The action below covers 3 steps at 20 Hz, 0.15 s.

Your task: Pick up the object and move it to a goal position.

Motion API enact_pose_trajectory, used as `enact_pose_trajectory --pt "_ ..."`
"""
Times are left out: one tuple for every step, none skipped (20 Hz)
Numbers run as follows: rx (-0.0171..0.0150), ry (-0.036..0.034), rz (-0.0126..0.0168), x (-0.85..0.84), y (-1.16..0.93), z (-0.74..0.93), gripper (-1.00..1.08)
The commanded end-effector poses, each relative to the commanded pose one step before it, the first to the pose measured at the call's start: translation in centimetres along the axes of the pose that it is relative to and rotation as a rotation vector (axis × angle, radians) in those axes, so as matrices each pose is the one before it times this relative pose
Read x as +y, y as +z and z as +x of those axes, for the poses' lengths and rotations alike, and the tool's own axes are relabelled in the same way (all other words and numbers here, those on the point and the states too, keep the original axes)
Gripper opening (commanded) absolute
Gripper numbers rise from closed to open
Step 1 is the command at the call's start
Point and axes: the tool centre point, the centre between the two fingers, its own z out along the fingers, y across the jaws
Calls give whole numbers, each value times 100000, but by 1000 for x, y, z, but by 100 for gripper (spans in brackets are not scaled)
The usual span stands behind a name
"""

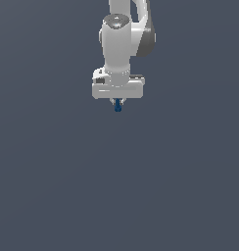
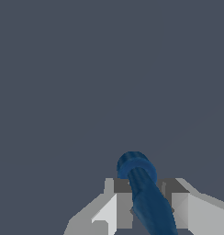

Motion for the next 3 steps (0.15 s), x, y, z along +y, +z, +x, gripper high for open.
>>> enact_pose_trajectory --pt "-61 3 3 -23 -360 -233 -100" --pt "0 0 0 -3 -59 -25 -100" --pt "0 0 0 -1 -19 -7 -100"
